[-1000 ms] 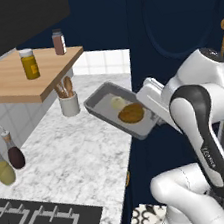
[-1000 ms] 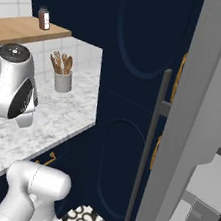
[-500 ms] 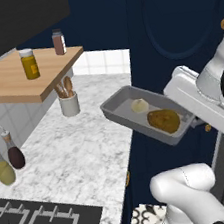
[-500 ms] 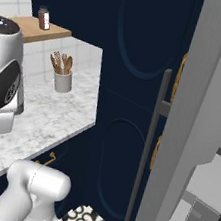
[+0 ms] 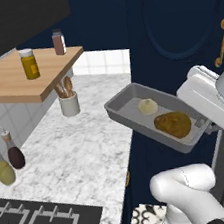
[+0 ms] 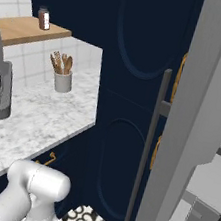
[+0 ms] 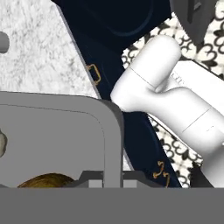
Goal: Take the meat container that has the chicken drumstick and place it on the second highest rack of the freezer. Then take the vegetable container that has the garlic and avocado and place it on the highest rack of the freezer.
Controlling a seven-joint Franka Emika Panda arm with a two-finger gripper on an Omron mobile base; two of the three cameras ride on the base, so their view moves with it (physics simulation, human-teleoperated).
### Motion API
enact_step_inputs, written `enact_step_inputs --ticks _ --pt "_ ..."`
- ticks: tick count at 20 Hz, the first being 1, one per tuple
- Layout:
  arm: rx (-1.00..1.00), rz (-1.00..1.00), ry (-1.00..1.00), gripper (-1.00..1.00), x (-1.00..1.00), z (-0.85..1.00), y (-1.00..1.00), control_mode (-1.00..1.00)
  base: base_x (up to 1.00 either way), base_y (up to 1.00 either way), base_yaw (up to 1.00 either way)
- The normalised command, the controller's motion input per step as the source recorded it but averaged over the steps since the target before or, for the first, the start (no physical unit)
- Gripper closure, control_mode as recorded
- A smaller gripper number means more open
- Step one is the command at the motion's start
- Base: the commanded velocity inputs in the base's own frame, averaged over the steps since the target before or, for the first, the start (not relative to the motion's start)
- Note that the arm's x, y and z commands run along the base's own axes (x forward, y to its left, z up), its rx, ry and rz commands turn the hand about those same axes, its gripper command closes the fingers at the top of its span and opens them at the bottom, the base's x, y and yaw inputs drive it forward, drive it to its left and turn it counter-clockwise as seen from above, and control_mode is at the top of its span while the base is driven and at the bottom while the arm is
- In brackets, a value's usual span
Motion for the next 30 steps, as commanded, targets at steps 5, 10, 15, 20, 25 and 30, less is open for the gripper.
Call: enact_step_inputs --ticks 5,10,15,20,25,30 --pt "0.0 -0.01 -0.01 1.0 -0.26 -0.03 0.0 1.0 -0.6 0.0 -0.03" --pt "0.0 0.0 0.0 1.0 0.0 0.0 0.0 1.0 -0.94 -0.15 -0.13" --pt "0.0 0.0 0.0 1.0 0.0 0.0 0.0 1.0 -0.37 -0.86 0.01" --pt "0.0 0.0 0.0 1.0 0.0 0.0 0.0 1.0 -0.02 -1.0 0.06" --pt "0.0 0.0 0.0 1.0 0.0 0.0 0.0 1.0 0.0 -1.0 0.12" --pt "0.0 0.0 0.0 1.0 0.0 0.0 0.0 1.0 0.02 -1.0 0.11"
